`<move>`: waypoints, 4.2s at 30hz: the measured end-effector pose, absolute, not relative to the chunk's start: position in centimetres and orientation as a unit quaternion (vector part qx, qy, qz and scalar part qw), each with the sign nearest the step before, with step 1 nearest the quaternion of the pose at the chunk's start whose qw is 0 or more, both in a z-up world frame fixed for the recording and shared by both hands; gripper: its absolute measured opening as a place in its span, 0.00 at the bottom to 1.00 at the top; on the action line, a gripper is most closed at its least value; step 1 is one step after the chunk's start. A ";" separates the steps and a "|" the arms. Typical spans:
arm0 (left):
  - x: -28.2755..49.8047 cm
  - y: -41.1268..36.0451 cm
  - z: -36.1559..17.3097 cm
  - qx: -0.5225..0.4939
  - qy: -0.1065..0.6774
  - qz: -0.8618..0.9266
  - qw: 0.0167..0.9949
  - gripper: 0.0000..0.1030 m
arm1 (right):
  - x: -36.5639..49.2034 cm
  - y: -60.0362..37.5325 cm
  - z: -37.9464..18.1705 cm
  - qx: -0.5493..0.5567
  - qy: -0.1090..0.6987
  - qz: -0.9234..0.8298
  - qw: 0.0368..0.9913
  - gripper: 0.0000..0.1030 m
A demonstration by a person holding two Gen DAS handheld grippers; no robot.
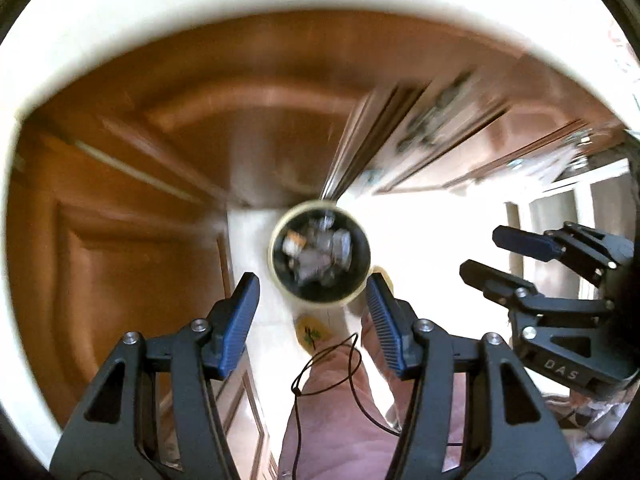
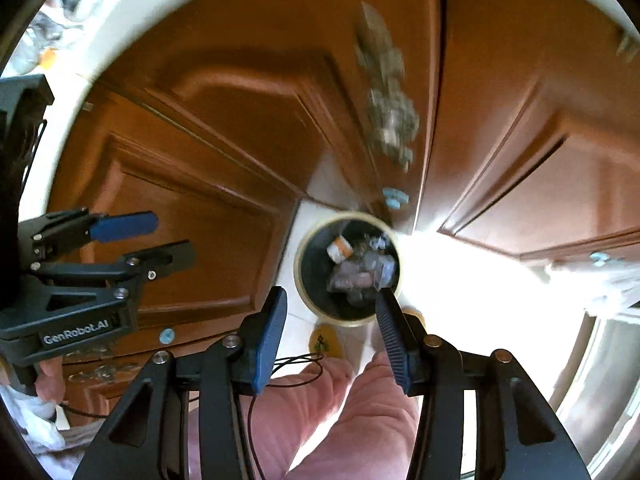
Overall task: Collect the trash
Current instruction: 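Raise both tools back up to the counter, then close the left tool on the white-and-pink snack bag and lift it, then grasp the small white bottle with the right tool while the left tool holds the bag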
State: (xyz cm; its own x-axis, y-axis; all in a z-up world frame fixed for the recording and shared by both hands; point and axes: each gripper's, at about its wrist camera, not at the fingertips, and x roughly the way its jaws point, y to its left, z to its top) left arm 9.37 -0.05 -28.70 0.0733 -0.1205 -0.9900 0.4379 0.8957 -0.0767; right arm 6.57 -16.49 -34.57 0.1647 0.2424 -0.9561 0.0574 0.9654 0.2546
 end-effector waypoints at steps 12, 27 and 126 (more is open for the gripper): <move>8.9 -1.1 -11.8 0.141 0.482 -0.243 0.830 0.51 | 4.3 -15.6 -17.4 0.080 0.512 0.009 0.855 0.52; 9.0 -1.1 -2.6 0.151 0.370 -0.251 0.882 0.51 | 3.0 -14.2 -7.2 0.044 0.428 -0.050 0.901 0.57; 59.1 -11.2 -14.9 -0.047 0.511 -0.249 0.821 0.14 | 59.7 -34.8 -16.9 0.111 0.483 0.109 0.862 0.57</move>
State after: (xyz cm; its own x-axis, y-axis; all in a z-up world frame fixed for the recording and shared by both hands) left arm 59.11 -11.25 -14.94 0.3536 -0.4562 -0.8166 0.3608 0.8720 -0.3309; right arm 59.73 -34.78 -16.87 0.5096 0.2951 -0.8083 -0.0811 0.9517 0.2963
